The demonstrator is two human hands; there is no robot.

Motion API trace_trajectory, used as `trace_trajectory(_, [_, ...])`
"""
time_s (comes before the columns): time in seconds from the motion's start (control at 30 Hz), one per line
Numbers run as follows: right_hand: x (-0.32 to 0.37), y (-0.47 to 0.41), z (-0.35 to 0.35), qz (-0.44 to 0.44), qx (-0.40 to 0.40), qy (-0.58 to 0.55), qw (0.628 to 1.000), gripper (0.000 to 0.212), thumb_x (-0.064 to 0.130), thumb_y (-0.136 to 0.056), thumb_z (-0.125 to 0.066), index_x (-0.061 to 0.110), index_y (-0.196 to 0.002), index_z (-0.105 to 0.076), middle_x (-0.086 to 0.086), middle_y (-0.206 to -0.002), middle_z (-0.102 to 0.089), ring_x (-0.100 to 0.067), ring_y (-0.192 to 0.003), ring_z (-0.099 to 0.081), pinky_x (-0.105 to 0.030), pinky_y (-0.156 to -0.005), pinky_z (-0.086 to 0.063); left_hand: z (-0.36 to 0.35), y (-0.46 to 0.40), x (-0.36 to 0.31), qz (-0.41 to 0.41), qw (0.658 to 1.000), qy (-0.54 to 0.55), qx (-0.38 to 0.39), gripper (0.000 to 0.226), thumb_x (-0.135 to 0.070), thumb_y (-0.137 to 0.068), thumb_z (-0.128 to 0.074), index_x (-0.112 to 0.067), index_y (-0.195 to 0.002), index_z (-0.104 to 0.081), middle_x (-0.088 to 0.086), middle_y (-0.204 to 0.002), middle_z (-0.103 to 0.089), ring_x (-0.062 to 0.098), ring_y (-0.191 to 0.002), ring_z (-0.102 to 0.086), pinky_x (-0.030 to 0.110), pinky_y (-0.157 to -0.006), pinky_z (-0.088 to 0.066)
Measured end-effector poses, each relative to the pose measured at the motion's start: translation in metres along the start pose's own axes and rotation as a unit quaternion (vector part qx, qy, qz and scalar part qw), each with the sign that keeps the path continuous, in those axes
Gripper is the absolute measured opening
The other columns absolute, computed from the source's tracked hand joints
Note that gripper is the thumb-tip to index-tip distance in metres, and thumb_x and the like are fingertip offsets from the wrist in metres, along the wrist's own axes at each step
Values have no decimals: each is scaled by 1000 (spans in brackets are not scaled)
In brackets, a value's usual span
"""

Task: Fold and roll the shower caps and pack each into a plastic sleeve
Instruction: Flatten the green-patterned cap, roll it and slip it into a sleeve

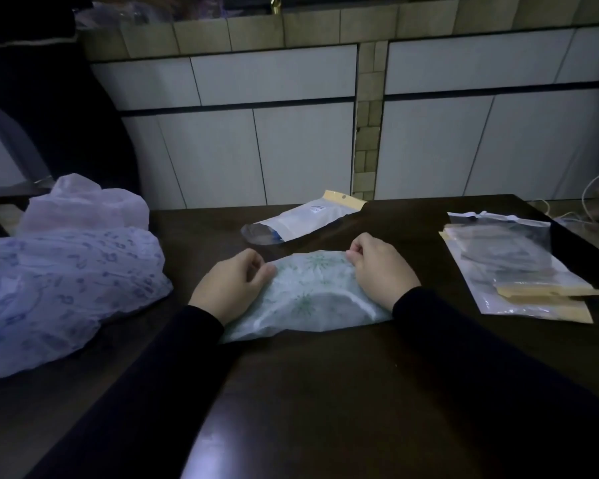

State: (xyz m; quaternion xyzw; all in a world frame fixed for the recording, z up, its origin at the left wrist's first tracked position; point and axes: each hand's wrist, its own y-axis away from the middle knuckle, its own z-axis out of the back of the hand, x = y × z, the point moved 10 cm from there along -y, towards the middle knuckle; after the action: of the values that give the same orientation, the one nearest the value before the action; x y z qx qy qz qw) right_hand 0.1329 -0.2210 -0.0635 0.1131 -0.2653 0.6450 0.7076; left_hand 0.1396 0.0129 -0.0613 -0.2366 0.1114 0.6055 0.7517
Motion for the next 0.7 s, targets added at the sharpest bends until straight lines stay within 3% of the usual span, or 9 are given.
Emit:
trace_trajectory(0.23, [13,-1,4,61,-51,102,992,11,39,-99,-43,28,-97,-48,10,-78,-56,-7,-67,-53,-26,-59,-45,7,-2,-8,-62,994,-86,-19,25,-52,-91,-54,-27,-93,-56,-9,-73,-55,21,-75,-60,31,-64,-41])
trace_trajectory(0.33, [15,-1,6,70,-60,111,989,12,40,-97,-47,29,-98,-52,10,-81,-56,-7,-69,-53,-23,-56,-41,19,1,-21,-98,984,-132,-70,24,-45,-90,-58,-29,-108,-57,-6,-92,-62,21,-87,-62,32,-68,-45])
trace_trajectory(0.4, [16,-1,8,72,-68,119,988,13,41,-96,-49,29,-98,-54,11,-81,-54,-6,-69,-50,-22,-55,-38,32,12,-42,-149,976,-109,-118,30,-39,-90,-59,-26,-117,-61,-4,-108,-65,22,-97,-62,34,-77,-49])
trace_trajectory(0.43, [16,-1,9,68,-68,119,988,15,42,-96,-49,29,-99,-55,11,-81,-54,-6,-70,-50,-22,-56,-38,31,17,-51,-164,977,-88,-107,35,-43,-91,-53,-26,-120,-62,-5,-115,-66,20,-104,-61,35,-84,-49])
trace_trajectory(0.5, [19,-1,13,69,-67,127,987,20,43,-97,-48,27,-103,-58,10,-84,-56,-9,-77,-51,-26,-64,-43,7,27,-61,-159,983,-93,3,52,-57,-91,-33,-30,-128,-57,-11,-134,-57,14,-123,-50,40,-99,-40])
trace_trajectory(0.57, [33,6,21,97,-90,149,980,24,42,-97,-43,28,-109,-60,8,-97,-62,-13,-92,-53,-36,-85,-43,-25,34,-48,-109,976,-133,131,58,-64,-95,-24,-34,-141,-41,-14,-153,-34,14,-142,-28,47,-111,-26])
trace_trajectory(0.63, [58,23,23,156,-102,171,968,31,41,-98,-39,30,-119,-58,7,-121,-61,-16,-114,-49,-47,-101,-31,-34,33,-35,-68,976,-107,176,61,-62,-96,-24,-33,-150,-28,-15,-160,-17,15,-148,-12,50,-115,-16])
trace_trajectory(0.7, [83,43,10,224,-56,195,953,39,43,-98,-34,31,-130,-54,8,-142,-48,-16,-134,-35,-54,-111,-15,-34,29,-33,-59,978,-92,176,62,-61,-96,-25,-32,-151,-25,-15,-160,-14,16,-149,-9,49,-115,-14])
